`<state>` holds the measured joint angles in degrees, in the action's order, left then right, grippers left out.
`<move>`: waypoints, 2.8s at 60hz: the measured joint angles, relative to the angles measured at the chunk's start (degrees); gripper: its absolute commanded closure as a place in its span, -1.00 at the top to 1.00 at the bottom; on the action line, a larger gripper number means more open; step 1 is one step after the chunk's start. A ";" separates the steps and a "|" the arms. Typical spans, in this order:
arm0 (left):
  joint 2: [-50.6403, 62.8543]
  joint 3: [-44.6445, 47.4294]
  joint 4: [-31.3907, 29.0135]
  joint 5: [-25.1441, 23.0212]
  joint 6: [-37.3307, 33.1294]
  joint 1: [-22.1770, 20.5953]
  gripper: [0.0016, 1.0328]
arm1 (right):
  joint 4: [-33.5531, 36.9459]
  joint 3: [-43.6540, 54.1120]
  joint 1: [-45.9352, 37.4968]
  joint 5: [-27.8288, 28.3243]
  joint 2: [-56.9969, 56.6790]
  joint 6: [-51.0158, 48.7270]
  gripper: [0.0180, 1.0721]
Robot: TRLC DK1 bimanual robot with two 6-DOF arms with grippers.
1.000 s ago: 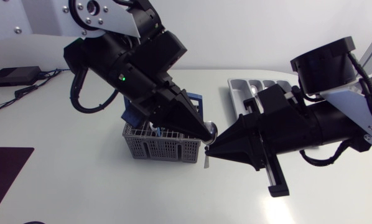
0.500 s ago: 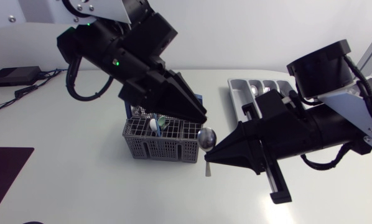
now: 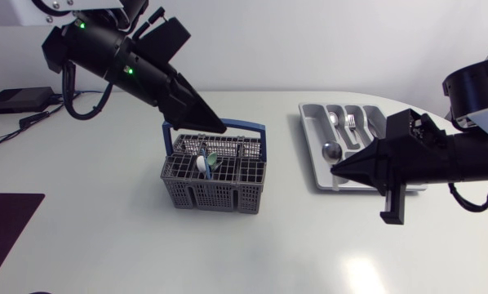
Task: Unload the cutlery basket into the drawer organizer.
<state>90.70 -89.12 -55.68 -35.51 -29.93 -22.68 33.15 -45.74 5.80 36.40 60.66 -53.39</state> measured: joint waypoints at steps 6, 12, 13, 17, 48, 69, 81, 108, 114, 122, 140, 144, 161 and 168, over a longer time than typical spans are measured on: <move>-0.33 2.47 0.33 3.54 1.27 0.00 0.78 | -2.97 1.88 -4.04 -4.66 1.01 -3.91 -0.89; -0.33 5.18 0.63 6.34 1.92 -0.39 0.78 | -8.37 4.59 -6.99 -10.12 2.47 -7.61 -0.89; -0.33 5.55 0.70 6.51 2.03 -0.48 0.78 | -8.81 4.85 -7.52 -10.62 2.82 -8.26 -0.89; -0.33 6.91 1.20 8.44 2.95 -1.16 0.78 | -10.86 5.90 -9.66 -12.39 4.52 -10.49 -0.89; -1.36 11.56 3.34 16.68 6.64 -4.48 0.76 | -24.85 6.54 -26.36 -13.75 21.55 -24.41 -0.89; -6.05 15.08 3.39 16.76 7.06 -0.37 0.74 | -30.80 2.93 -26.53 -15.04 27.47 -25.99 -0.89; -6.34 17.55 3.80 15.89 7.04 0.37 0.74 | -36.26 0.79 -26.49 -18.43 32.65 -26.40 -0.88; -6.29 18.82 8.11 14.25 7.04 -0.81 0.74 | -45.86 1.09 -25.40 -23.21 39.39 -26.84 0.74; -6.34 20.55 10.51 14.10 7.04 -1.09 0.74 | -47.89 1.75 -25.40 -23.87 39.32 -26.82 0.92; -8.50 25.35 16.85 13.92 5.55 -1.22 0.74 | -47.91 3.67 -25.40 -23.93 37.09 -26.75 0.92; -22.32 40.48 32.83 13.49 -4.55 1.53 0.69 | -42.91 7.08 -25.38 -19.89 25.09 -24.59 0.92; -23.71 42.45 34.88 13.27 -6.23 1.33 0.65 | -41.94 8.17 -25.09 -19.58 23.39 -23.93 0.92; -22.45 44.59 40.17 11.91 -9.60 -1.86 0.40 | -34.82 12.98 -22.71 -16.63 14.08 -21.55 0.92; -19.43 44.57 41.68 11.78 -9.81 -2.16 0.19 | -32.87 13.11 -22.71 -15.72 11.04 -21.33 0.92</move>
<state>71.26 -44.56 -14.00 -23.73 -39.75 -24.84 0.27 -32.62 -16.91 20.69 71.70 -74.72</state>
